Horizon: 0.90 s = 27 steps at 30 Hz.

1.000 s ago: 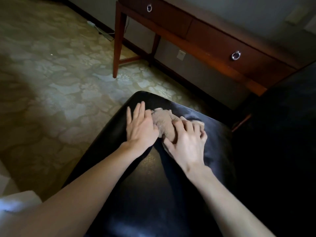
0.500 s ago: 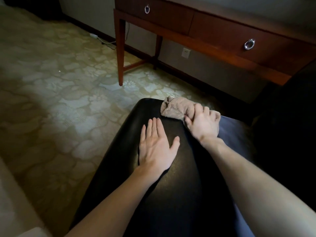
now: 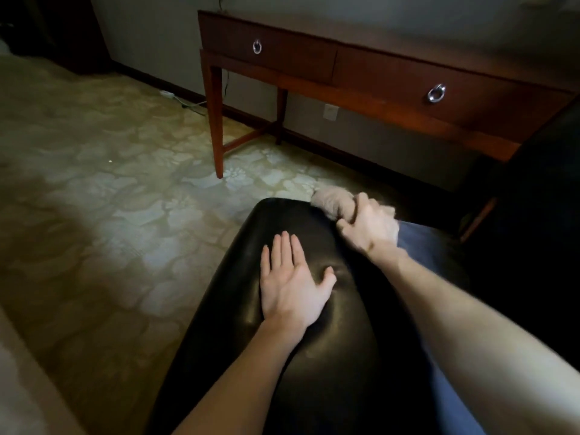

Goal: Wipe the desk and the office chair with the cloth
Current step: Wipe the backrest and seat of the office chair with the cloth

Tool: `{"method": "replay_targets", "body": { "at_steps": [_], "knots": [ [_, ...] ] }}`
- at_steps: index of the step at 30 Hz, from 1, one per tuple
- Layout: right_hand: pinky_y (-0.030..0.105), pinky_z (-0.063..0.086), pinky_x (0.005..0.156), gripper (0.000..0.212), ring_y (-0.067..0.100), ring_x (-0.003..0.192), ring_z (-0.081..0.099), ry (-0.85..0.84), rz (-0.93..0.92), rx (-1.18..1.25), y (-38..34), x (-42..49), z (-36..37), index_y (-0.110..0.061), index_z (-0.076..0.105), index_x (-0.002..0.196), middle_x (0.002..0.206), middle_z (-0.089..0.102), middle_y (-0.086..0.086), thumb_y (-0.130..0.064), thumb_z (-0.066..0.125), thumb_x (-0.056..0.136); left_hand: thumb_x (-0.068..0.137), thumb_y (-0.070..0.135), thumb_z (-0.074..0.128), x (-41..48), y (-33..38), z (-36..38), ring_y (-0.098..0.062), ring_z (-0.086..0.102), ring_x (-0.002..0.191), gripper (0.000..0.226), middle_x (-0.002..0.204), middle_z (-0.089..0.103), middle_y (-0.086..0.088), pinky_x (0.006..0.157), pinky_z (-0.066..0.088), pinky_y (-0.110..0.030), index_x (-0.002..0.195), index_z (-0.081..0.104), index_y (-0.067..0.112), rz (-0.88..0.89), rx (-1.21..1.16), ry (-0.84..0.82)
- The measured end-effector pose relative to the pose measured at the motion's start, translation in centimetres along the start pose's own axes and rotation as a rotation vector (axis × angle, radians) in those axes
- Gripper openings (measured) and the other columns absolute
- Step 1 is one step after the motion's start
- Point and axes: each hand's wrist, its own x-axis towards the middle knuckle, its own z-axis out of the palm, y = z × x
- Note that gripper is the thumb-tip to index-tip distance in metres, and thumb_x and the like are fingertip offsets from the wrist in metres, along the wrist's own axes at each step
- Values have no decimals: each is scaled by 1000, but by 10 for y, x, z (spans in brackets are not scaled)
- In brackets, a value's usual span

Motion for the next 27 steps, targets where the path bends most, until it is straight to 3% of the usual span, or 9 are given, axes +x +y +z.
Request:
{"method": "replay_targets", "body": {
  "at_steps": [6,12,15,19,23,27],
  "knots": [
    [40,50,85,62,31,108,63,-32,-50,-76,5,-110,-18,-30,47,134,116,65,4,-57,62,81,100,58,28,0,2,-5,-24,11,160,84,172,17,-12,130,7,-45,164,17,5,15,24,11],
    [44,50,94,73,32,119,58,-184,-35,-119,-8,-197,-47,-27,37,149,131,59,5,-56,64,88,107,27,32,-2,-2,-11,-21,10,160,63,172,17,-10,130,5,-40,164,14,7,32,-14,-26],
    [45,46,88,85,33,119,56,-218,-59,-153,-13,-246,-54,-22,29,156,137,55,9,-57,64,87,106,21,41,-5,0,-16,-27,24,157,65,166,32,-18,128,12,-39,163,17,3,3,-102,22],
    [50,40,99,70,33,121,49,-176,-86,-138,5,-303,-52,-24,35,144,133,52,7,-56,62,87,102,24,56,-18,6,-28,-41,46,138,66,145,54,-27,116,34,-47,157,31,-1,-3,-163,107],
    [52,31,105,63,30,121,48,-92,-55,-127,30,-322,-58,-25,44,134,127,52,1,-58,60,83,102,32,57,-36,17,-41,-37,53,129,63,136,62,-18,111,37,-46,156,37,6,180,-29,78],
    [58,25,114,67,35,124,48,-33,-62,-140,50,-330,-59,-24,46,137,127,53,4,-58,62,82,102,38,52,-57,45,-45,-31,50,134,50,143,60,-9,111,36,-43,147,54,17,216,2,-50]
  ]
}}
